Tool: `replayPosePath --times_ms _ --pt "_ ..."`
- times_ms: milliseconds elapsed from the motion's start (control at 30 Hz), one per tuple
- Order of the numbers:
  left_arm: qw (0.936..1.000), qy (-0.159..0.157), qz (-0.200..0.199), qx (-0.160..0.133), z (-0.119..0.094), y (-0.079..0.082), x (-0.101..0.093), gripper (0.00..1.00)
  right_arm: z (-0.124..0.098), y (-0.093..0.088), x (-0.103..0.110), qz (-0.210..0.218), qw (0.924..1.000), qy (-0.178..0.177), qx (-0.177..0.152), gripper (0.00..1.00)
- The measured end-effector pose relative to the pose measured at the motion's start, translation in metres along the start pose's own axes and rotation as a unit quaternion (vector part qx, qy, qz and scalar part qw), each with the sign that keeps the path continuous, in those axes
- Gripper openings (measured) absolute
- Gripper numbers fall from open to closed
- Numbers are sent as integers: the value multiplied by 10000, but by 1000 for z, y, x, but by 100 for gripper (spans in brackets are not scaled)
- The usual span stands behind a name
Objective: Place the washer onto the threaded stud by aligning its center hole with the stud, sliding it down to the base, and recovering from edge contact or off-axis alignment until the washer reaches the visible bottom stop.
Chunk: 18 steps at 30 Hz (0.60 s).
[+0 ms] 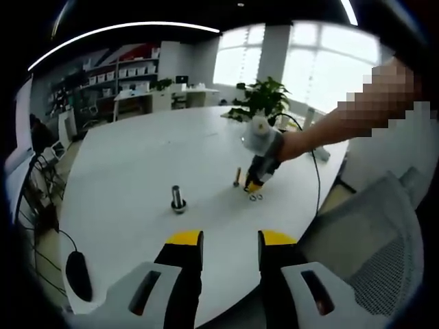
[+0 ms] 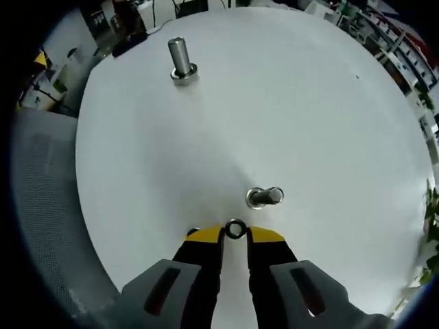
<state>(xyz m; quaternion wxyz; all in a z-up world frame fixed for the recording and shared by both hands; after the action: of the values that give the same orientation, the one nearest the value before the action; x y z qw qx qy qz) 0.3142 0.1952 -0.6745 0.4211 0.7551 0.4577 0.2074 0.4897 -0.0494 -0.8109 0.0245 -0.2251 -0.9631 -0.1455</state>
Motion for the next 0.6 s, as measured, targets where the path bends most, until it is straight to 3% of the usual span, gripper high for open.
replayPosePath --times_ms 300,600 --pt "10000 -8 5 14 0 0 0 30 3 9 0 -209 9981 67 569 15" --pt "10000 -5 1 27 0 -1 0 30 2 10 -2 46 9971 49 759 15"
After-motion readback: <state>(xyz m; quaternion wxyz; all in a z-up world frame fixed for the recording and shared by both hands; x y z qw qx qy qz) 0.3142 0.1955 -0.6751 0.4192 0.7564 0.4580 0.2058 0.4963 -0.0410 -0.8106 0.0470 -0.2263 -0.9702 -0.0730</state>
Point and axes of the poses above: the point that each gripper's makers call its tool centre point, and the gripper's own axes: z roughly forward along the fingers, x roughly to its left, y roughly out of its top, the point moved 6 cm from there along -z, roughly backward along the fingers, and after that the axes turned 8 degrees about y, right-handed, at the moved point
